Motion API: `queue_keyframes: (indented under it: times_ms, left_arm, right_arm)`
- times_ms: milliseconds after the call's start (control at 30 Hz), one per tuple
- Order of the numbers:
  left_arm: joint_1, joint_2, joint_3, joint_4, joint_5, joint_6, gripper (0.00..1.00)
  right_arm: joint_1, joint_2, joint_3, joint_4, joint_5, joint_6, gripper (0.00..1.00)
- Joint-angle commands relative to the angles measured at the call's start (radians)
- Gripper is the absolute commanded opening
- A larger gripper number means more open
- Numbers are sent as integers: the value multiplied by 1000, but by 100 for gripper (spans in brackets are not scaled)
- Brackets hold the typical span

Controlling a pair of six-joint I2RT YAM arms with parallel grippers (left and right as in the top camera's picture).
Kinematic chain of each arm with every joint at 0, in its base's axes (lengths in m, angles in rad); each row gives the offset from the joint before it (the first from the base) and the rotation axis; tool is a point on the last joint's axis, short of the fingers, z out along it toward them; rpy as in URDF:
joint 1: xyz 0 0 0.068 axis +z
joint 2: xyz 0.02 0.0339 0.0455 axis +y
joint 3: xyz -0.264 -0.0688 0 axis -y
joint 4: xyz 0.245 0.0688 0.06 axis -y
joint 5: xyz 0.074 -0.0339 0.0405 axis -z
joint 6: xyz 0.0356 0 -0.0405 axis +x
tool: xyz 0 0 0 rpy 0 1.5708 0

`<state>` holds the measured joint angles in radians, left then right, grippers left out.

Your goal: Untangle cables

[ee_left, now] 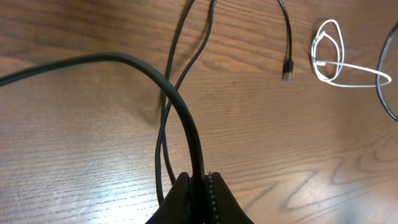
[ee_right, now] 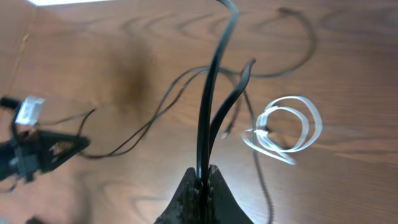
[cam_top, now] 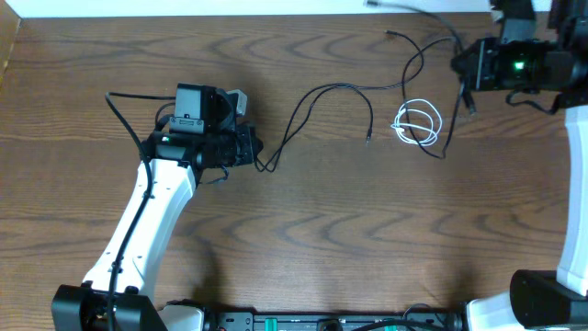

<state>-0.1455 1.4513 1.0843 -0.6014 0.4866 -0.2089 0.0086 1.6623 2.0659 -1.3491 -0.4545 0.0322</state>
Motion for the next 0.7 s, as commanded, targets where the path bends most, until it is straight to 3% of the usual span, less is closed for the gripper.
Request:
queue_keyframes:
  times_ms: [0,300,400,500,600,667]
  left_arm:
    - [-8,1,19,0,-13,18,8]
    - [-8,1,19,1,-13,18,8]
    - [-8,1,19,4,-13,18,13]
    - [-8,1,19,9,-13,18,17]
    - [-8,1,19,17,-12,18,26]
    - [-8,1,19,29,-1,18,34]
  right_arm:
    - [43,12,6,-6,-45,-23,1]
    - [124,38,2,-31,-16,-23,1]
    - [144,42,-7,-35,-16,-35,25]
    - [159,42,-9,-35,-16,-42,32]
    - [166,42,-9,-35,-5,-65,42]
    - [165,42,-9,-35,64,-63,43]
